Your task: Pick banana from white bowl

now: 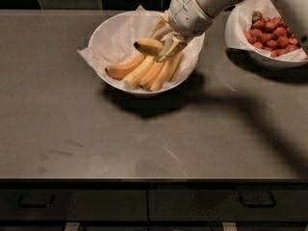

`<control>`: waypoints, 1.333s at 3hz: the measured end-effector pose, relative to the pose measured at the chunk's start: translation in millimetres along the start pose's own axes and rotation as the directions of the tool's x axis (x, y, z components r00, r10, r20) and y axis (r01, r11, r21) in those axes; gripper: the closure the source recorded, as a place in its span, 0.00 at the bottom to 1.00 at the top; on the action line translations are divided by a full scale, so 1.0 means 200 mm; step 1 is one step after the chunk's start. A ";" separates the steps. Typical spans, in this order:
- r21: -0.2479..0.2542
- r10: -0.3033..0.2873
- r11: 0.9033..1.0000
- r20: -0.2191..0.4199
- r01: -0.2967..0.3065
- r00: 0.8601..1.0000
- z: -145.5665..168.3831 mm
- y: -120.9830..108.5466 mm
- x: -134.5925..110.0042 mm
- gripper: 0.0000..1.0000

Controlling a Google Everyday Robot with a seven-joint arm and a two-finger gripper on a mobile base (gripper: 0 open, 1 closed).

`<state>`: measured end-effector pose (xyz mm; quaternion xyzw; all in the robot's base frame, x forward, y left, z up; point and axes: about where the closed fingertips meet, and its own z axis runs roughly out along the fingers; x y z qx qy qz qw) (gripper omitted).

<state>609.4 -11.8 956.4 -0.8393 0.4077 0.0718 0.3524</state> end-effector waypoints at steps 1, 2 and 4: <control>0.077 0.027 0.997 0.049 -0.031 0.998 -0.13 0.02 -0.10 1.00; 0.144 0.082 0.984 0.125 -0.100 0.989 -0.22 0.10 -0.20 1.00; 0.227 0.197 0.942 0.227 -0.248 0.954 -0.37 0.29 -0.34 1.00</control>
Offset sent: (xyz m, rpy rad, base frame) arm -0.0835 -0.0300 0.0525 0.3429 0.0540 -0.1299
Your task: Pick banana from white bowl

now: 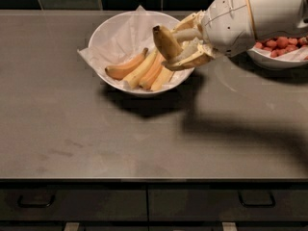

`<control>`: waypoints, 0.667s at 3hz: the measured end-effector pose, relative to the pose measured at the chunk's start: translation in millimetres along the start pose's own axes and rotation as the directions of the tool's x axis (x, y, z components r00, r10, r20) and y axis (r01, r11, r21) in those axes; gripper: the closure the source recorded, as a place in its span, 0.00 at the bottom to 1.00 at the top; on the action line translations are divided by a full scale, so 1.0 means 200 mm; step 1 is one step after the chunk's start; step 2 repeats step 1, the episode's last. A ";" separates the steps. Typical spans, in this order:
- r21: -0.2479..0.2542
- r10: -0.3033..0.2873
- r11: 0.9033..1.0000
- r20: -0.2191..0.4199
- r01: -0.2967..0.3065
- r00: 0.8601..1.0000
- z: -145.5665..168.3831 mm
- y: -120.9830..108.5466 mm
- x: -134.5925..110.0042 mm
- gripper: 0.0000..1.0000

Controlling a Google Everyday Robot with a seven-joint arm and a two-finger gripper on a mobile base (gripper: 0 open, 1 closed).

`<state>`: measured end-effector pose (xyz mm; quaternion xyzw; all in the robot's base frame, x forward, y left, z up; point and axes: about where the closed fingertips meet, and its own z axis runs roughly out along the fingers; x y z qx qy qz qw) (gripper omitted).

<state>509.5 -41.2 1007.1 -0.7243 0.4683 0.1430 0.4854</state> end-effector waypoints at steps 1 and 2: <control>0.004 0.007 1.000 -0.001 -0.007 1.000 -0.01 0.01 0.01 1.00; 0.004 0.007 1.000 -0.001 -0.007 1.000 -0.01 0.01 0.01 1.00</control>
Offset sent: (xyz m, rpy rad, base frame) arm 0.0000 0.0000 0.0000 0.0000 0.0000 0.0000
